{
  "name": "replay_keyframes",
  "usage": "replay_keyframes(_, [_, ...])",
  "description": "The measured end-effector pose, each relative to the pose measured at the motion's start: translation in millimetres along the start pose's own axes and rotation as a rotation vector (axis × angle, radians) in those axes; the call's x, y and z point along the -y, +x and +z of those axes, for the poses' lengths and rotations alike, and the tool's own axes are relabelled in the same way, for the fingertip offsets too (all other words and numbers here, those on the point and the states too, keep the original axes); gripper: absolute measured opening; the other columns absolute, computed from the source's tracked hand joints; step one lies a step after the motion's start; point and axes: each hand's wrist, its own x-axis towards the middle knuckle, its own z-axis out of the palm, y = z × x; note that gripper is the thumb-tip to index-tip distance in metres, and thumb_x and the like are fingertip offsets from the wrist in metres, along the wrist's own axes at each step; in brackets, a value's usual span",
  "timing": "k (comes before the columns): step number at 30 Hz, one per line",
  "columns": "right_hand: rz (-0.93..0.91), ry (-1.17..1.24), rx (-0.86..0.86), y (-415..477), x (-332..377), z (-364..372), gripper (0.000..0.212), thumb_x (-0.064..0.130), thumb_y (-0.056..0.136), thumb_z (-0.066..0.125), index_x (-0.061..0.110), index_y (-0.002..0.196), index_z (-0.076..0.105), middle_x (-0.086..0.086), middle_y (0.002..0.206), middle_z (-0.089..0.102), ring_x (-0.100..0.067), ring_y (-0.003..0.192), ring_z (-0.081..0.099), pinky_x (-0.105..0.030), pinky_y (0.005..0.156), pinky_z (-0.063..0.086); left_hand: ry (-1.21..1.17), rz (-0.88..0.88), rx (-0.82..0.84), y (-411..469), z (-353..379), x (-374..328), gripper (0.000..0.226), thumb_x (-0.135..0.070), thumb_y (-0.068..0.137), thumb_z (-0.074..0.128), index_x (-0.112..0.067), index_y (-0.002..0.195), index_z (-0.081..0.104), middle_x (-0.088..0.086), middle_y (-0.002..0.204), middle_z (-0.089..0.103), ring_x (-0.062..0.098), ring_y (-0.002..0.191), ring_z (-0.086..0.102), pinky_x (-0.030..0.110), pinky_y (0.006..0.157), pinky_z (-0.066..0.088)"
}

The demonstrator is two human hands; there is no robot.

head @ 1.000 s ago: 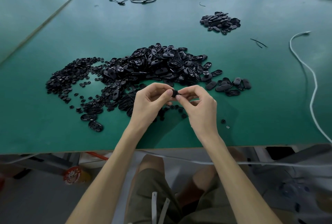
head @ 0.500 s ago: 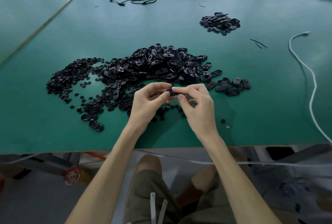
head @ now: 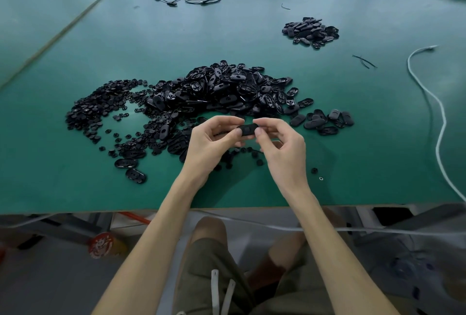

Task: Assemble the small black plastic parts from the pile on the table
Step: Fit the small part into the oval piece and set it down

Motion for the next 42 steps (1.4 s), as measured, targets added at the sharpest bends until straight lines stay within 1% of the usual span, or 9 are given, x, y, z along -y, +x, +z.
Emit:
replay_keyframes(2, [0.004,0.024,0.003,-0.1,0.2,-0.8,0.016,0.008,0.097,0.069,0.018,0.106,0.077,0.008,0.099,0.076,-0.011,0.091,0.071,-0.033,0.082,0.059,0.021,0.005,0.034,0.1,0.2,0.2,0.017,0.001,0.095,0.071,-0.007,0.11,0.074,0.013,0.103,0.078,0.032,0.085,0.076,0.036,0.083,0.062])
replay_keyframes(3, [0.004,0.038,0.006,-0.5,0.7,-1.0,0.016,0.007,0.097,0.069,0.018,0.105,0.077,0.007,0.098,0.076,-0.012,0.09,0.072,-0.032,0.081,0.059,0.022,0.005,0.056,-0.2,0.9,0.2,0.017,0.001,0.095,0.07,-0.008,0.109,0.074,0.011,0.104,0.079,0.032,0.087,0.076,0.036,0.084,0.062])
replay_keyframes(7, [-0.007,0.065,0.004,-0.9,1.5,-1.4,0.017,0.005,0.096,0.069,0.016,0.104,0.078,0.006,0.098,0.076,-0.011,0.086,0.073,-0.024,0.077,0.059,0.012,0.012,0.095,-1.1,3.0,-0.5,0.019,0.002,0.095,0.07,-0.012,0.108,0.073,0.005,0.103,0.08,0.021,0.088,0.078,0.027,0.081,0.06])
replay_keyframes(14, [-0.018,0.088,0.014,-2.0,2.7,-2.2,0.016,0.003,0.096,0.068,0.014,0.103,0.078,0.005,0.094,0.077,-0.009,0.08,0.074,-0.028,0.076,0.062,0.01,0.024,0.109,-2.4,4.2,-3.0,0.018,0.003,0.096,0.068,-0.007,0.11,0.073,0.001,0.102,0.08,0.015,0.085,0.077,0.022,0.078,0.058])
replay_keyframes(20, [-0.023,0.097,0.04,-2.3,2.4,-2.3,0.018,0.001,0.095,0.068,0.015,0.102,0.078,0.006,0.094,0.077,-0.005,0.079,0.073,-0.021,0.073,0.058,0.017,0.019,0.101,-2.7,3.6,-4.0,0.017,0.003,0.096,0.069,-0.008,0.108,0.073,0.002,0.099,0.08,0.016,0.082,0.077,0.023,0.077,0.058])
replay_keyframes(24, [-0.017,0.104,0.054,-1.5,1.5,-3.2,0.018,0.001,0.096,0.067,0.015,0.103,0.078,0.002,0.095,0.076,-0.008,0.078,0.072,-0.027,0.073,0.06,0.034,0.029,0.103,-2.6,3.1,-4.2,0.016,0.003,0.095,0.069,-0.004,0.109,0.072,0.002,0.092,0.079,0.016,0.08,0.076,0.023,0.076,0.058])
replay_keyframes(32, [-0.024,0.143,0.065,-1.5,1.6,-3.5,0.018,-0.001,0.096,0.066,0.012,0.102,0.077,-0.001,0.094,0.075,-0.005,0.073,0.071,-0.018,0.068,0.054,0.054,0.032,0.108,-2.6,3.0,-4.7,0.015,0.002,0.094,0.072,-0.004,0.107,0.071,-0.001,0.084,0.078,0.012,0.074,0.075,0.02,0.075,0.056])
replay_keyframes(37, [-0.021,0.123,0.076,-1.2,0.2,-2.7,0.018,0.002,0.096,0.067,0.016,0.102,0.078,0.001,0.095,0.076,-0.011,0.078,0.072,-0.024,0.07,0.056,0.056,0.026,0.101,-2.7,2.2,-4.1,0.014,0.003,0.094,0.071,-0.004,0.106,0.071,-0.002,0.083,0.078,0.011,0.073,0.074,0.02,0.075,0.056])
replay_keyframes(42, [-0.016,0.128,0.092,-1.6,-0.3,-3.1,0.018,0.003,0.095,0.068,0.017,0.101,0.078,0.004,0.094,0.077,-0.014,0.076,0.074,-0.027,0.071,0.058,0.066,0.014,0.1,-1.2,1.1,-2.6,0.015,0.004,0.095,0.07,-0.006,0.106,0.071,-0.002,0.085,0.077,0.012,0.075,0.072,0.022,0.077,0.056])
